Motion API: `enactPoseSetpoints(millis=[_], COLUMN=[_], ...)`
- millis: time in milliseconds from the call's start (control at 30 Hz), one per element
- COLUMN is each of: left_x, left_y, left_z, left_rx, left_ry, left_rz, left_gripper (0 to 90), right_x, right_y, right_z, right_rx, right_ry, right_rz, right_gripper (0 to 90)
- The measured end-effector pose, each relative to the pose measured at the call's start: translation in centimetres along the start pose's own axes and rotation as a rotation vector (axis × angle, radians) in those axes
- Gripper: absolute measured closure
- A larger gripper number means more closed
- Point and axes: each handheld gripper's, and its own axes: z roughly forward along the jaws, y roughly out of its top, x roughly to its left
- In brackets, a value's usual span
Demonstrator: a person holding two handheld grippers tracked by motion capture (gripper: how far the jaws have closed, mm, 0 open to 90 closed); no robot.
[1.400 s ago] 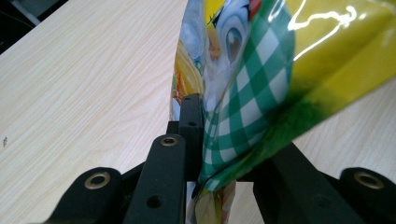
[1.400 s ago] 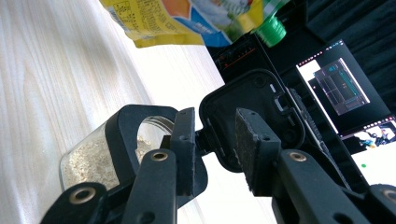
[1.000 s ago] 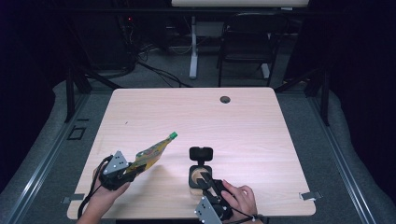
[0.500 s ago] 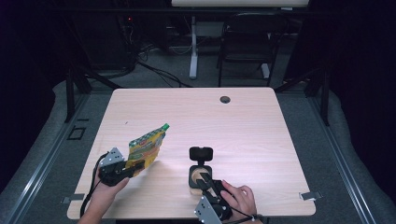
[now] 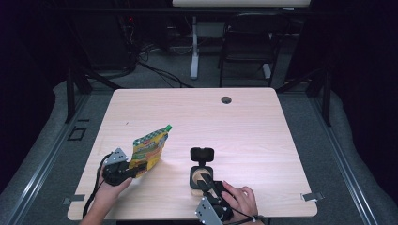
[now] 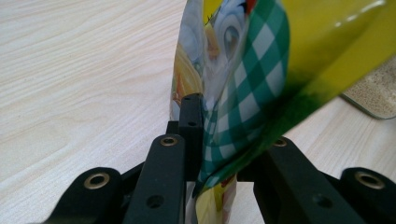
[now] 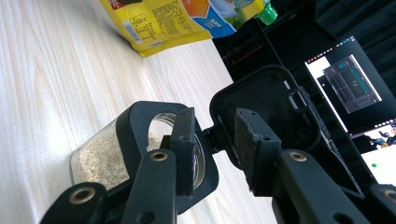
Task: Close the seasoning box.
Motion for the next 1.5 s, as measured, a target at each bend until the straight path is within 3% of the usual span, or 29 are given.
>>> enactPoseSetpoints(millis=[433, 767, 933, 1100, 1333, 1500], left_x=[0.2, 0.3, 0.3, 0.4, 0.5, 0.5], left_y=[-0.5, -1.0, -1.1, -1.2, -1.3, -1.3], left_z=[-0.1, -0.4, -0.4, -0.7, -1.3, -1.9], left_rx=[-0.008, 0.042, 0.053, 0.049, 0.017, -0.012], left_ry=[0.006, 0.027, 0.032, 0.032, 0.035, 0.040], left_rz=[-0.008, 0.006, 0.010, -0.005, -0.027, -0.042], left_gripper=[75.8, 74.1, 73.3, 71.0, 63.0, 58.6], right_x=[0.0, 0.2, 0.1, -0.5, -1.4, -1.8], right_y=[0.0, 0.0, -0.1, -0.2, -0.6, -1.0], right_z=[0.0, 0.3, 0.5, 0.6, 0.8, 1.0], right_rx=[0.015, 0.036, 0.032, 0.035, 0.052, 0.054], right_ry=[0.003, 0.039, 0.082, 0.131, 0.188, 0.208], right_rz=[-0.009, -0.007, 0.047, 0.133, 0.245, 0.299], right_gripper=[68.4, 68.1, 67.6, 66.8, 66.3, 66.3])
